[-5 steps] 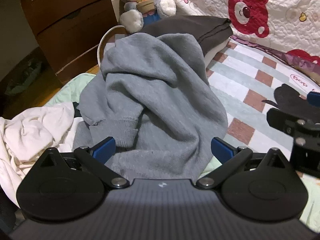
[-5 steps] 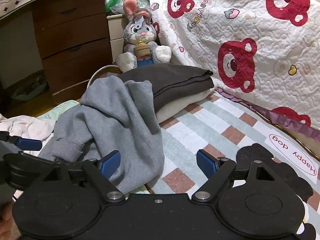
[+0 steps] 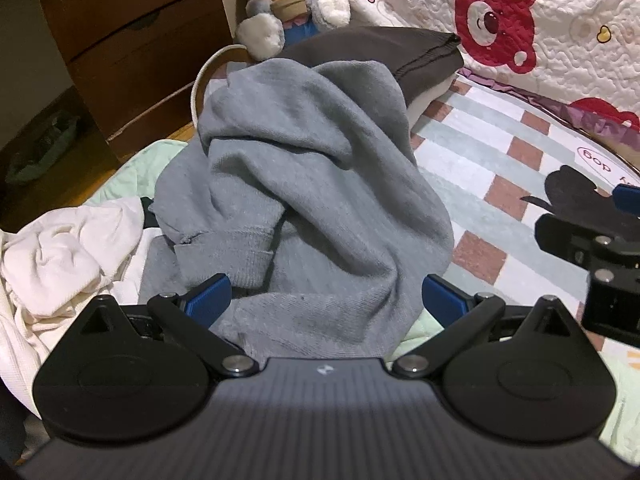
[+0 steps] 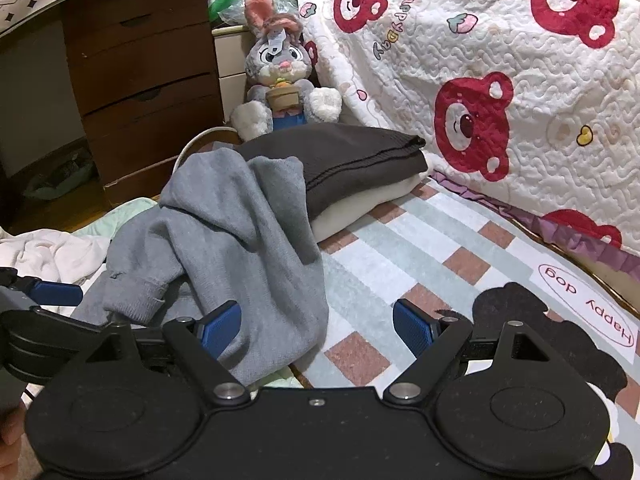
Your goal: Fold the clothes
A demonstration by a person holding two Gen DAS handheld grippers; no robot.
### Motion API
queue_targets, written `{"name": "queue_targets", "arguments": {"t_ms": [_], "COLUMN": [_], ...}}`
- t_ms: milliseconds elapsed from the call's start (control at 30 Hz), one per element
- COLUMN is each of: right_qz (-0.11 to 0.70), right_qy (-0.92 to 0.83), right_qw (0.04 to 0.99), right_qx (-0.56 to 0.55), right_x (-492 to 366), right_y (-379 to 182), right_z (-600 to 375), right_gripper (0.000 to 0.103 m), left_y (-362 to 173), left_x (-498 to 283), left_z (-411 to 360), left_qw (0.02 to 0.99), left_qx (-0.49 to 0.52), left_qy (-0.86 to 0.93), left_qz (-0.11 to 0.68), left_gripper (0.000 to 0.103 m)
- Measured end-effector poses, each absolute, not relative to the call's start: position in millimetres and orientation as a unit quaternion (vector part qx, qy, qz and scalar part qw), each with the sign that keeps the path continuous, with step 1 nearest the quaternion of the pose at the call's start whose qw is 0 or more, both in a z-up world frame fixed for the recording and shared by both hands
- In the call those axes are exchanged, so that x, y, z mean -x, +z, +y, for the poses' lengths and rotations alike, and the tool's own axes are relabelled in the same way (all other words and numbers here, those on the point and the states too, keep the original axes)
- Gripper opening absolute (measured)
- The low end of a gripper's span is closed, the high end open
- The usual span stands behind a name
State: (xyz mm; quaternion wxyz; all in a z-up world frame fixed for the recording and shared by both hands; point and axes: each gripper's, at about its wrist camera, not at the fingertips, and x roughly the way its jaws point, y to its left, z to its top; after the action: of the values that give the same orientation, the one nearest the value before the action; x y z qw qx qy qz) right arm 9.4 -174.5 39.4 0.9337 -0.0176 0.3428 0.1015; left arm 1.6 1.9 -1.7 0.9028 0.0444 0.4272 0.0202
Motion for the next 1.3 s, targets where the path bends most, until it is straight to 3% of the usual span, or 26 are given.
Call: {"name": "queue_targets", "arguments": {"t_ms": [1300], "right_qz": [0.336], "right_qy": [0.101], "right_qw": [0.936], "right_qx": [0.018], "right_x": [5], "right_y": [31], "right_z": [-179], "right_gripper": [0.087], "left_y": [-5], "left_x": [4], "left_z": [4], "left_qw": [0.901], "left_qx": [-0.04], "left_qy": [0.03], "left_qz": [0.432], "left_gripper": [0.103]}}
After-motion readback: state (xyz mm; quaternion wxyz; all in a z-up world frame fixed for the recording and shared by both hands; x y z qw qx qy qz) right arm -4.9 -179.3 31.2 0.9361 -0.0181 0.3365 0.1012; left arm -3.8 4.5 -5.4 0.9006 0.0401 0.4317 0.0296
